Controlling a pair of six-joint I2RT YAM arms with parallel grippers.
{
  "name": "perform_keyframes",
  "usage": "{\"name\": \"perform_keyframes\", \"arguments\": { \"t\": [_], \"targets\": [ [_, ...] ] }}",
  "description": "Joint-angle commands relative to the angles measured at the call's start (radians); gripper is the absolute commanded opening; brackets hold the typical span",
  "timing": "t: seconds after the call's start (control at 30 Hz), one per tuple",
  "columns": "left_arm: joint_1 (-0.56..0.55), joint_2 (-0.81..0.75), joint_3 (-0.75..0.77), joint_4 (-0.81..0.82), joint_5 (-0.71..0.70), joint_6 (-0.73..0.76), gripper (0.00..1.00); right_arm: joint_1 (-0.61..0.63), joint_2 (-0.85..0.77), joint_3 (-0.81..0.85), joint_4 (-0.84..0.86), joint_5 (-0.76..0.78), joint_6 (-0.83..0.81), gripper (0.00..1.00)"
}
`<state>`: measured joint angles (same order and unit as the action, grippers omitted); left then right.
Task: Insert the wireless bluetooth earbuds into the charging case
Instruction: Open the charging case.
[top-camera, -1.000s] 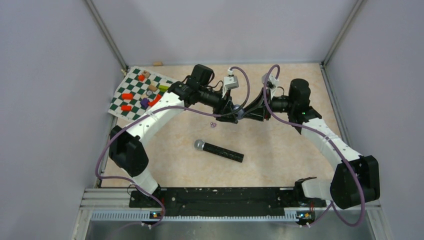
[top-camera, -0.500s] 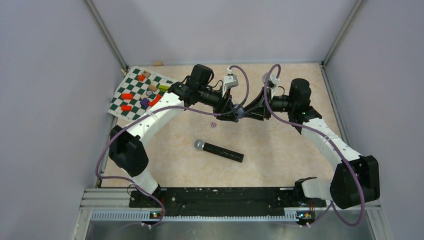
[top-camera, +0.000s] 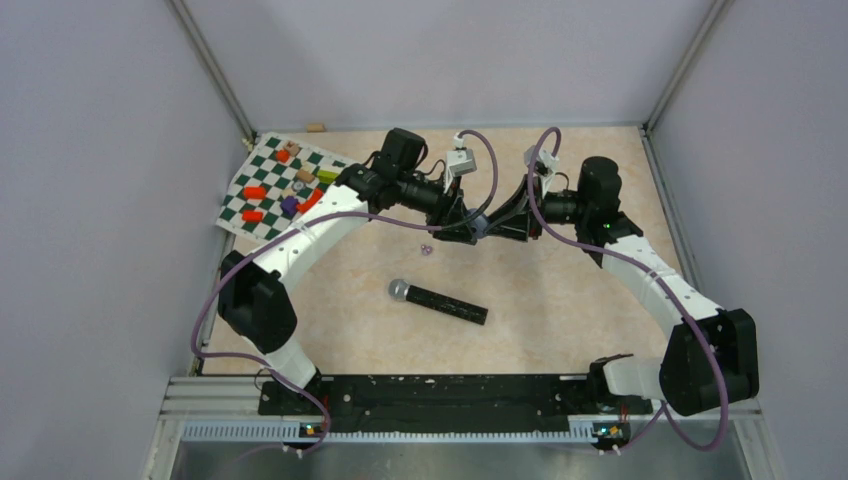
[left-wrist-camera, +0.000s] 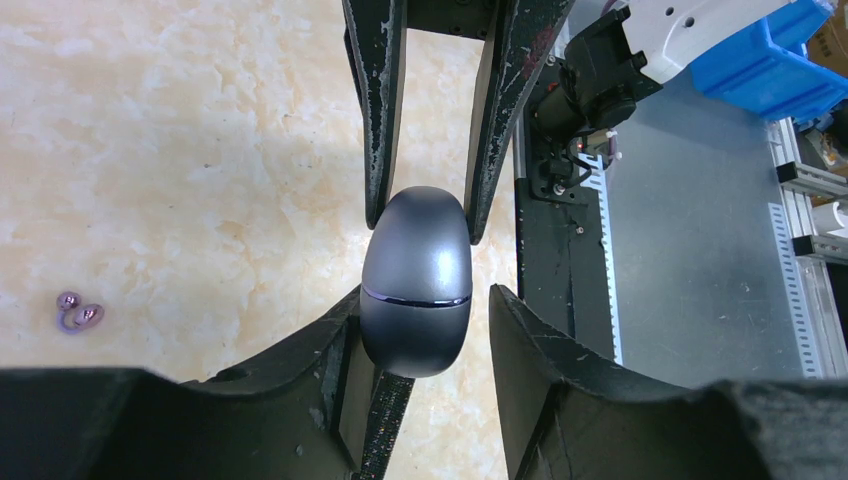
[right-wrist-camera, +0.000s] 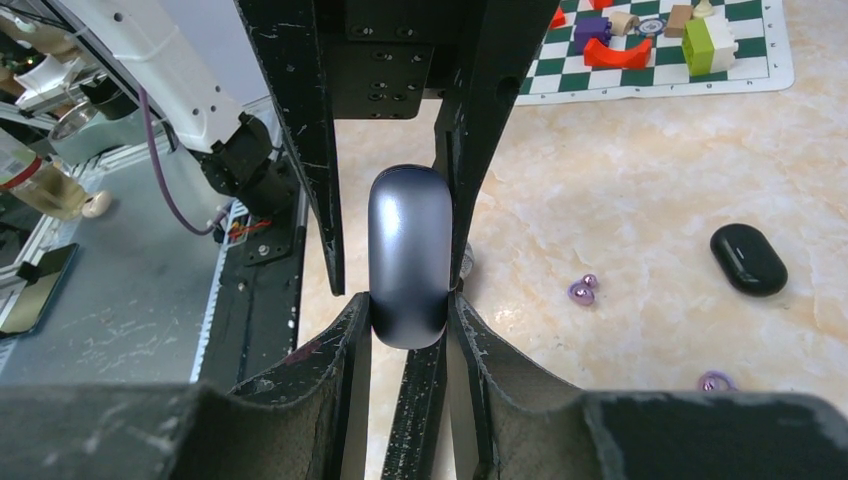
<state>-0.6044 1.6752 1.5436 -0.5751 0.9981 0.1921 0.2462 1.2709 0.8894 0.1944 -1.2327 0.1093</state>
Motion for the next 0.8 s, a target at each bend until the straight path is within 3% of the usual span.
{"name": "perform_keyframes", "arguments": {
  "t": [0.0, 0.37, 0.77],
  "targets": [
    [0.003, -0.048, 0.003, 0.045, 0.026, -0.011, 0.51, -0.012, 0.003, -0.013, 0.049, -0.03, 0.011, 0.16],
    [0.003, -0.035, 0.005, 0.053, 0.034, -0.019, 0.45, -0.01, 0.008, -0.016, 0.056, -0.028, 0.011, 0.15],
    [0.003, -0.033, -0.002, 0.058, 0.031, -0.017, 0.19, -0.01, -0.002, -0.016, 0.057, -0.031, 0.012, 0.19]
  ]
}}
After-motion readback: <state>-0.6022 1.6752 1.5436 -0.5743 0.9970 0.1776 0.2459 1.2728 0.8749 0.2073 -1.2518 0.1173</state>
